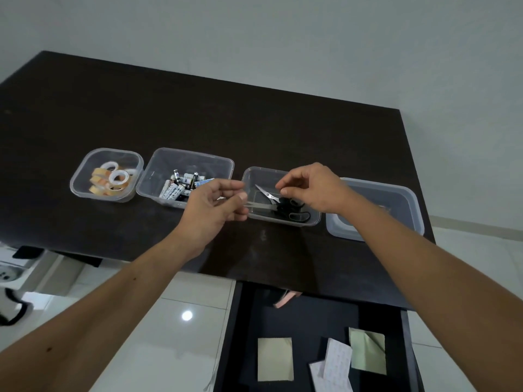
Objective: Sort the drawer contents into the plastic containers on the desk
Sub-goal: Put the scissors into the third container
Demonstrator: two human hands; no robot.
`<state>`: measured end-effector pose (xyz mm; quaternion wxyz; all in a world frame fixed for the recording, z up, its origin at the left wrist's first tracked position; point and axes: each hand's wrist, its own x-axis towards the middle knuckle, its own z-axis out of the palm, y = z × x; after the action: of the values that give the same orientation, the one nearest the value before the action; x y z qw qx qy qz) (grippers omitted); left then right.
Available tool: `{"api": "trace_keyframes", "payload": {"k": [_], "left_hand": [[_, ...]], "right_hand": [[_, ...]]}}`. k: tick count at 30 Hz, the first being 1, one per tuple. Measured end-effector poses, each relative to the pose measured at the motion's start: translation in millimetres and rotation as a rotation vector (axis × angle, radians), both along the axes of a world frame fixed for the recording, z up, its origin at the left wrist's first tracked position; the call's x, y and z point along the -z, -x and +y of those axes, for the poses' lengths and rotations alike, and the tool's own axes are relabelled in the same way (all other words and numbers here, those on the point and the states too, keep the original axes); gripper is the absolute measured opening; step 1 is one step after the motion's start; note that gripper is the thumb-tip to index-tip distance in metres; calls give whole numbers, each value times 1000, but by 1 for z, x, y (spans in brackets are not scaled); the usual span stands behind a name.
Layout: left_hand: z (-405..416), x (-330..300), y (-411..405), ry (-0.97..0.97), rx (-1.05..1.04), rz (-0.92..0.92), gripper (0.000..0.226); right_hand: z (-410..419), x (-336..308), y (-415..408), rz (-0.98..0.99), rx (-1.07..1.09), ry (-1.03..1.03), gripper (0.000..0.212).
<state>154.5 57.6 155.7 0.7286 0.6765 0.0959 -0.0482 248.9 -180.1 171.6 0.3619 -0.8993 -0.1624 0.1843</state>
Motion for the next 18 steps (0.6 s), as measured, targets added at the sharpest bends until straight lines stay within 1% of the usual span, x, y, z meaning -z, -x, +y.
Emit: {"api": "trace_keyframes", "payload": {"k": [3, 9, 14, 18], "left_hand": [[0, 2, 9, 34, 9, -15, 22], [-15, 6, 32, 77, 43, -5, 21], [-41, 24, 74, 88, 99, 60, 28], [-64, 56, 119, 47, 162, 132, 29]], "right_hand": [[-3, -1, 8, -29, 43, -56, 13], [-30, -14, 45, 5, 106, -230, 16], [-65, -7, 111, 51, 105, -333, 24], [-94, 20, 166, 159, 103, -370, 26]]}}
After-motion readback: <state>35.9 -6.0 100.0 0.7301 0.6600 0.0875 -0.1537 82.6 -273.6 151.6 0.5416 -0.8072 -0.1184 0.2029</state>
